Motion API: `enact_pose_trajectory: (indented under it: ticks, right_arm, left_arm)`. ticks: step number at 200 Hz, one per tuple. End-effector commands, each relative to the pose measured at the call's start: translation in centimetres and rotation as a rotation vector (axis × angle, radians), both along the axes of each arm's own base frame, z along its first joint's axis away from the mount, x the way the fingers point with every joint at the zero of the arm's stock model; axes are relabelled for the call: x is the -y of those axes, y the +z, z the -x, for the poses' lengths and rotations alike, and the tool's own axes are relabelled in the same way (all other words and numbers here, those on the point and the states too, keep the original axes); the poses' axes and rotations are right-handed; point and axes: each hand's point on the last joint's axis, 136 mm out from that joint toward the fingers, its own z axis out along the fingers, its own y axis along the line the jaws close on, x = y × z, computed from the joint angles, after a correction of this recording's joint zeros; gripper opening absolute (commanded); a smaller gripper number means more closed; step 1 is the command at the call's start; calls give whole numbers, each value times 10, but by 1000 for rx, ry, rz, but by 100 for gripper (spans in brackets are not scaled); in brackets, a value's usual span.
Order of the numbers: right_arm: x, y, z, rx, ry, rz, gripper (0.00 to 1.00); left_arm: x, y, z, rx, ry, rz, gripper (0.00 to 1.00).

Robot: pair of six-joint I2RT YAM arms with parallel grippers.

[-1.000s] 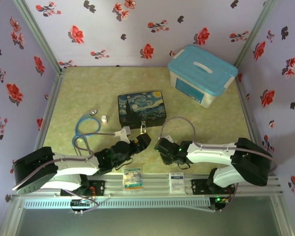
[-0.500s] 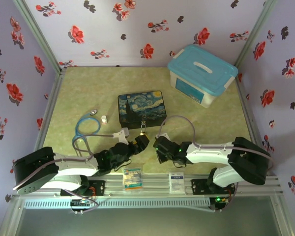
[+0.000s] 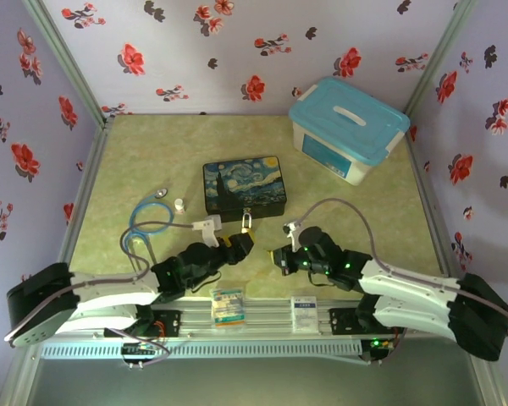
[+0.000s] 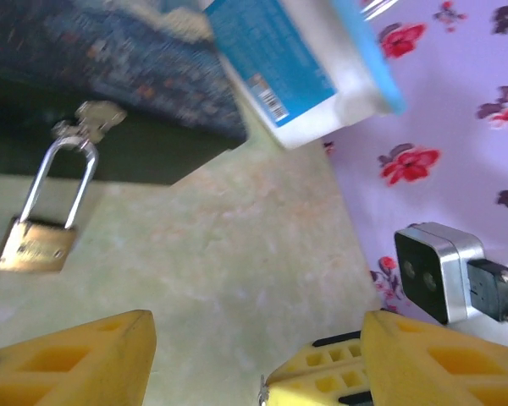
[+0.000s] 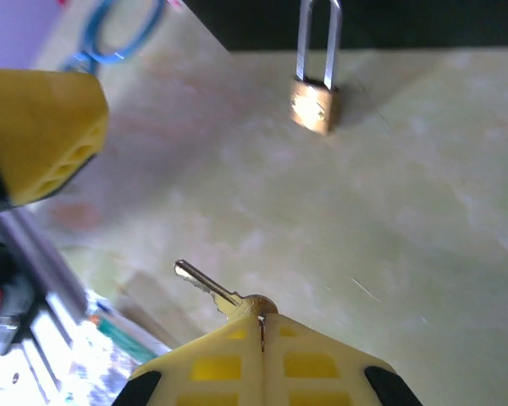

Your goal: Unlock a padlock with a key

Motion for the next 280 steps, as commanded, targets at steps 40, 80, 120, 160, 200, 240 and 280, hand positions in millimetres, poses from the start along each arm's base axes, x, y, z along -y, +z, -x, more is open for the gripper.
enact_pose_trajectory:
  ticks: [40, 80, 120, 160, 200, 240, 280]
  right_arm:
    - [-6, 52, -4, 40, 31, -122, 0]
    - [-7, 60, -4, 27, 8, -173, 0]
    - [-1, 58, -5, 38, -26, -186, 0]
    - [0, 57, -4, 39, -21, -173, 0]
    - [-1, 58, -6, 44, -25, -176, 0]
    - [-2, 73, -9, 23, -45, -299, 82]
    - [-8, 125, -17, 13, -46, -621, 99]
  left_arm:
    - [22, 16, 4, 31, -102, -67, 77]
    - [47, 11, 3, 6, -142, -75, 63]
    - [56, 11, 2, 0, -156, -79, 45]
    - [57, 11, 2, 0, -158, -88, 26]
    - [61, 17, 3, 16, -177, -85, 0]
    - [45, 34, -7, 40, -128, -4, 0]
    - [21, 79, -14, 120, -89, 176, 0]
